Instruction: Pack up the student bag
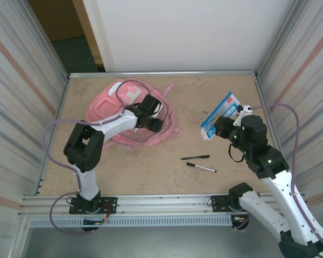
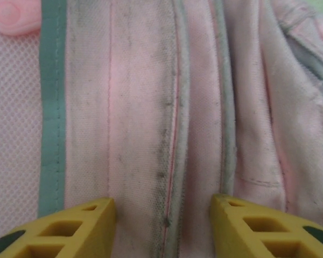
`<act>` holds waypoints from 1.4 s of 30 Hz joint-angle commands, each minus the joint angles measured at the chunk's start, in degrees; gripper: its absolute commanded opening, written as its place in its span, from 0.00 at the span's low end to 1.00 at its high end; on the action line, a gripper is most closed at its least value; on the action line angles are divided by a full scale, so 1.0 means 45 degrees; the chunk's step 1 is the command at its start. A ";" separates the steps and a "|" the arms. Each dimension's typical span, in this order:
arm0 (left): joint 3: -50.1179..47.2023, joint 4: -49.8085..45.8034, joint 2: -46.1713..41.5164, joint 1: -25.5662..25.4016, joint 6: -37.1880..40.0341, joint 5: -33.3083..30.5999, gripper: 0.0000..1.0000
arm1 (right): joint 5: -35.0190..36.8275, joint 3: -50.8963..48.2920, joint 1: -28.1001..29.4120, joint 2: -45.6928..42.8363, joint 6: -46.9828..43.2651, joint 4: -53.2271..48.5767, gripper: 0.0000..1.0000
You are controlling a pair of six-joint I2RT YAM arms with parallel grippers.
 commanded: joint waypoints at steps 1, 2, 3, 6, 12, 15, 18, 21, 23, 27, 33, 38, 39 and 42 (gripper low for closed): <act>0.0248 -0.0370 0.0558 -0.0012 -0.0461 -0.1036 0.35 | -0.0334 -0.0319 -0.0119 -0.0011 0.0269 0.0278 0.00; 0.0294 -0.0331 0.0653 -0.0026 -0.0492 -0.1089 0.32 | -0.0323 -0.0369 -0.0108 0.0033 0.0338 0.0236 0.00; 0.0372 -0.0308 0.0737 -0.0046 -0.0426 -0.1101 0.23 | -0.0319 -0.0391 -0.0126 0.0087 0.0426 0.0195 0.00; 0.0527 -0.0190 0.0715 -0.0181 -0.0170 -0.1288 0.04 | -0.0513 -0.0586 -0.0121 0.0379 0.0849 0.0424 0.00; 0.0902 -0.0556 -0.0563 -0.0559 0.0538 -0.0417 0.00 | -0.1458 -0.0477 -0.0112 0.1967 0.1098 0.1350 0.00; 0.1156 -0.0333 -0.1504 -0.0129 0.0005 0.3210 0.00 | -0.2110 -0.0444 -0.0070 0.2756 0.1120 0.1783 0.00; 0.0912 0.0728 -0.2545 0.0790 -0.1559 0.6424 0.00 | -0.2548 -0.0600 -0.0113 0.3313 0.1661 0.2208 0.00; 0.0636 0.1493 -0.3244 0.1685 -0.2838 0.8145 0.00 | -0.3689 -0.0298 -0.0180 0.3899 0.2794 0.2514 0.00; 0.0638 0.1549 -0.3497 0.2171 -0.3476 0.8734 0.00 | -0.4501 -0.0142 -0.0038 0.4505 0.3305 0.3213 0.00; 0.0772 0.1785 -0.3737 0.2700 -0.4458 1.0353 0.00 | -0.4558 0.0595 0.0391 0.5763 0.3606 0.3329 0.00; 0.1235 0.2534 -0.3892 0.2779 -0.5688 1.1872 0.00 | -0.4368 0.1232 0.1482 0.7670 0.4064 0.4970 0.00; 0.0895 0.4257 -0.4268 0.2964 -0.6955 1.2976 0.00 | -0.4339 0.1501 0.1754 0.9913 0.5051 0.6805 0.00; 0.0964 0.4309 -0.4247 0.2995 -0.6973 1.3049 0.00 | -0.4342 0.1467 0.1754 1.0421 0.5314 0.7209 0.00; 0.1309 0.3292 -0.4279 0.3032 -0.6370 1.2785 0.00 | -0.4372 0.1651 0.1671 1.1828 0.5384 0.8033 0.00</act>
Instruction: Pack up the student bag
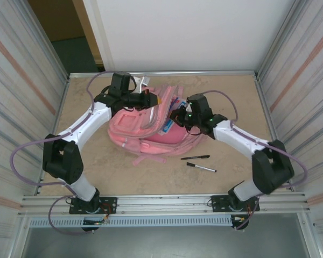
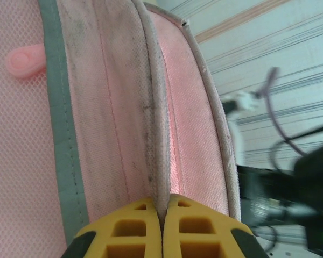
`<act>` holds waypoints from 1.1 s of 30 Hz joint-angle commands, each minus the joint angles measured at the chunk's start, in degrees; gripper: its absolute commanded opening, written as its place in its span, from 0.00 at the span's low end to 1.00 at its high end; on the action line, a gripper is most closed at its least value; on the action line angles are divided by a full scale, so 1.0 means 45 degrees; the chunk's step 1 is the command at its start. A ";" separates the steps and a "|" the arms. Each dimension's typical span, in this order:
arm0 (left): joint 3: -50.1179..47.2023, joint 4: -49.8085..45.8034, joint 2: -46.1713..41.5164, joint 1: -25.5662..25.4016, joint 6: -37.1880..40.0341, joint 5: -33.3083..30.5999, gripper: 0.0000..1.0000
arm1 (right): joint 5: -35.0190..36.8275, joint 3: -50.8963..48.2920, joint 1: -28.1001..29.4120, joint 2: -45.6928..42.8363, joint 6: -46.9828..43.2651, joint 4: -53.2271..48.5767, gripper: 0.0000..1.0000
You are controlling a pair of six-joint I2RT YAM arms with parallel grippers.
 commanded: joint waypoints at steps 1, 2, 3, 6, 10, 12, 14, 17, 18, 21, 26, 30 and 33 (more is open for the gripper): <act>0.0671 0.1084 -0.1081 0.0101 0.0087 0.1174 0.00 | 0.0052 0.0536 -0.0099 0.1433 0.0102 0.1424 0.00; 0.0521 0.1222 -0.1104 0.0101 0.0094 0.1156 0.00 | 0.0091 0.0737 -0.0112 0.1910 -0.0253 0.1288 0.00; 0.0391 0.1406 -0.1101 0.0120 0.0014 0.1171 0.00 | -0.0014 0.0911 -0.0135 0.2499 -0.0389 0.1182 0.00; 0.0297 0.1521 -0.0940 0.0160 -0.0197 0.1534 0.00 | -0.0929 0.0504 -0.0232 0.3931 0.0325 0.3000 0.00; 0.0079 0.1955 -0.0719 0.0160 -0.0374 0.2325 0.00 | -0.2419 0.0769 -0.0215 0.5478 0.1943 0.5135 0.00; 0.0264 0.2078 -0.0478 0.0175 -0.0727 0.2859 0.00 | -0.2800 0.0961 -0.0160 0.5913 0.2321 0.5852 0.00; 0.0306 0.2171 -0.0353 0.0166 -0.0905 0.3262 0.00 | -0.3286 0.1292 -0.0073 0.6339 0.2540 0.6580 0.00; 0.0044 0.2220 -0.0447 0.0165 -0.0686 0.3249 0.00 | -0.3815 0.2150 -0.0029 0.6748 0.2642 0.6567 0.00; 0.0028 0.2079 -0.0432 0.0197 -0.0565 0.3200 0.00 | -0.3771 0.2296 -0.0020 0.6796 0.2558 0.6480 0.00; -0.0041 0.1706 -0.0399 0.0223 -0.0342 0.3147 0.00 | -0.3479 0.2489 -0.0067 0.6902 0.2132 0.6241 0.00; -0.0688 0.1727 -0.0440 0.0502 -0.0513 0.2424 0.00 | -0.3172 0.2216 -0.0476 0.6837 0.1757 0.5506 0.17; -0.1178 0.1688 -0.0513 0.0812 -0.0563 0.2059 0.00 | -0.3229 0.2053 -0.0667 0.6396 0.1348 0.4114 0.27; -0.1179 0.0949 -0.0498 0.0901 0.0007 0.1552 0.00 | -0.3001 0.1629 -0.0722 0.5672 0.0724 0.3408 0.39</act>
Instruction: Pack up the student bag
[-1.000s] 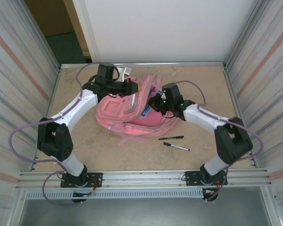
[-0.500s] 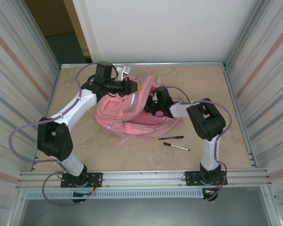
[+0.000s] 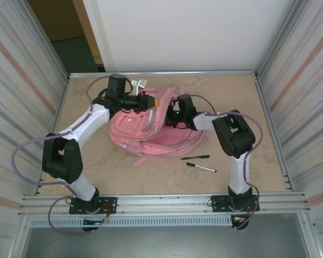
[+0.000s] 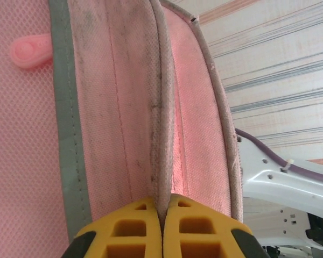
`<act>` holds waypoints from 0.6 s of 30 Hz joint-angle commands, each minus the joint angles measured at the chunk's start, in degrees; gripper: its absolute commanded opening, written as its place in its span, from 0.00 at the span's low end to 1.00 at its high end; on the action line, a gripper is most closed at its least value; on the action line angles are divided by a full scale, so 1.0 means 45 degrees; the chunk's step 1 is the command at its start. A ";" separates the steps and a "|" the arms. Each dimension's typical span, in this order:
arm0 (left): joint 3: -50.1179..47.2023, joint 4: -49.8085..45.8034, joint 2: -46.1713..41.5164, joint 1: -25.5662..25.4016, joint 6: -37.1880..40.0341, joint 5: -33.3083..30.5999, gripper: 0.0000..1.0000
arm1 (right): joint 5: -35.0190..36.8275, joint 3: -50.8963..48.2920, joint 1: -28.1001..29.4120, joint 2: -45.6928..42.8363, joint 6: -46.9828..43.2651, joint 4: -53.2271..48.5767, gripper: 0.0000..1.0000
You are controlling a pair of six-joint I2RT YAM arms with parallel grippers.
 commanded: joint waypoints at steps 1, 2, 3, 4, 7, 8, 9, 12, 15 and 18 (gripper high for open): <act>-0.0122 -0.0368 -0.0507 0.0241 0.0663 -0.0336 0.00 | 0.0501 -0.0609 -0.0138 -0.1034 -0.1191 -0.1770 0.41; -0.0203 -0.0486 -0.0527 0.0242 0.0785 -0.0516 0.00 | 0.0623 -0.0708 -0.0154 -0.1253 -0.1410 -0.2080 0.41; -0.0367 -0.0574 -0.0550 0.0237 0.0866 -0.0776 0.00 | 0.0670 -0.0775 -0.0183 -0.1490 -0.1636 -0.2383 0.41; -0.0521 -0.0586 -0.0604 0.0242 0.0925 -0.1010 0.00 | 0.0639 -0.0835 -0.0245 -0.1721 -0.1788 -0.2669 0.42; -0.0821 -0.0839 -0.0595 0.0230 0.0993 -0.1674 0.00 | 0.0641 -0.1196 -0.0494 -0.2496 -0.2446 -0.3499 0.45; -0.1002 -0.0717 -0.0620 0.0205 0.0837 -0.1802 0.00 | 0.0689 -0.1328 -0.0590 -0.2707 -0.2717 -0.3724 0.47; -0.1327 -0.0369 -0.0686 0.0169 0.0573 -0.1892 0.00 | 0.0691 -0.1402 -0.0696 -0.2869 -0.2996 -0.3946 0.47; -0.2157 0.0792 -0.0869 0.0066 -0.0034 -0.2065 0.00 | 0.0329 -0.1429 -0.1153 -0.3125 -0.3423 -0.4698 0.48; -0.2081 0.0677 -0.0742 0.0032 -0.0023 -0.1939 0.00 | 0.0364 -0.1729 -0.1418 -0.3684 -0.4007 -0.5288 0.49; -0.2160 0.0686 -0.0686 -0.0237 0.0071 -0.2008 0.00 | 0.0652 -0.1562 -0.1512 -0.4301 -0.4720 -0.6541 0.49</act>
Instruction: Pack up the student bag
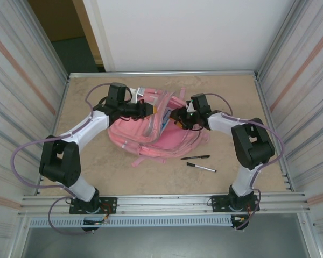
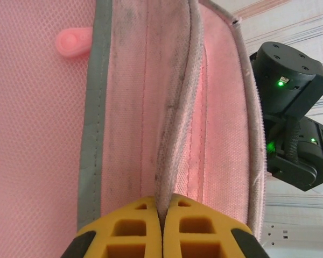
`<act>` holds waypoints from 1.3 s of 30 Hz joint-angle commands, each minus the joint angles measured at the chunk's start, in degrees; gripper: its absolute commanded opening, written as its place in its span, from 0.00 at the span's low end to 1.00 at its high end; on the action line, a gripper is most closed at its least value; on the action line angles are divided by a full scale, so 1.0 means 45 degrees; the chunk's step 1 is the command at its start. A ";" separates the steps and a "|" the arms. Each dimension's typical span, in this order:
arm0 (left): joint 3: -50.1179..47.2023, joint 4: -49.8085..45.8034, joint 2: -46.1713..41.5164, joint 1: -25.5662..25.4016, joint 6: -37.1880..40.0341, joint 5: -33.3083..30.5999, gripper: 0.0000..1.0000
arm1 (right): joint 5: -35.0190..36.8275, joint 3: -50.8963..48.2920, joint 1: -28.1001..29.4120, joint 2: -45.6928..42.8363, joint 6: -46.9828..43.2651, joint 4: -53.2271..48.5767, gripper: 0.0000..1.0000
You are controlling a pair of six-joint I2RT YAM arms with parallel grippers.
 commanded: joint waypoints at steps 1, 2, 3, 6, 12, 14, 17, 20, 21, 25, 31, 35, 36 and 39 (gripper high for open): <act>-0.0245 -0.0144 -0.0055 -0.0151 0.0032 -0.0801 0.00 | 0.0258 0.0050 -0.0064 -0.1136 -0.1388 -0.2003 0.49; -0.0122 -0.0250 0.0085 -0.0259 0.0070 -0.0870 0.00 | 0.0433 0.0033 -0.0075 -0.1499 -0.1605 -0.2349 0.50; -0.0002 -0.0265 0.0242 -0.0360 0.0100 -0.0817 0.05 | 0.0737 -0.0022 -0.0064 -0.1886 -0.1839 -0.2696 0.51; 0.0160 -0.0347 0.0495 -0.0506 0.0179 -0.0403 0.21 | 0.1861 -0.0096 -0.0137 -0.2934 -0.2482 -0.3757 0.52; -0.0029 -0.2455 -0.0847 0.0287 0.1184 -0.1114 0.43 | 0.3991 -0.0057 0.0013 -0.4502 -0.3409 -0.6192 0.53; -0.0596 -0.2958 -0.1609 0.0290 0.1105 -0.1975 0.45 | 0.4530 -0.0185 0.0299 -0.4971 -0.3651 -0.6498 0.53; -0.1912 -0.3601 -0.2728 0.0343 0.0524 -0.4053 0.48 | 0.5573 -0.0103 0.1100 -0.5486 -0.4021 -0.7292 0.54; -0.3040 -0.3958 -0.3507 0.0383 0.0020 -0.5461 0.54 | 0.6757 -0.0109 0.2138 -0.5965 -0.4335 -0.7548 0.54; -0.3306 -0.3998 -0.3682 0.0388 -0.0159 -0.5683 0.56 | 0.6962 -0.0143 0.2493 -0.6087 -0.4352 -0.7524 0.54; -0.4176 -0.3646 -0.3862 0.0387 -0.1169 -0.6127 0.59 | 0.6706 -0.0496 0.4061 -0.6371 -0.3885 -0.6546 0.54; -0.5212 -0.2522 -0.3553 0.0527 -0.2488 -0.6752 0.60 | 0.7799 -0.1151 0.7346 -0.6271 -0.4847 -0.3986 0.50; -0.5222 -0.2491 -0.3231 0.0641 -0.2948 -0.7637 0.60 | 0.9483 -0.1979 0.9244 -0.6562 -0.6399 -0.2314 0.51; -0.5275 -0.2393 -0.3130 0.0675 -0.3077 -0.7675 0.59 | 0.9705 -0.1952 0.9492 -0.6579 -0.6668 -0.2246 0.52; -0.5548 -0.1659 -0.2597 0.1043 -0.3167 -0.6770 0.50 | 1.0134 -0.1906 0.9852 -0.6519 -0.7012 -0.2111 0.51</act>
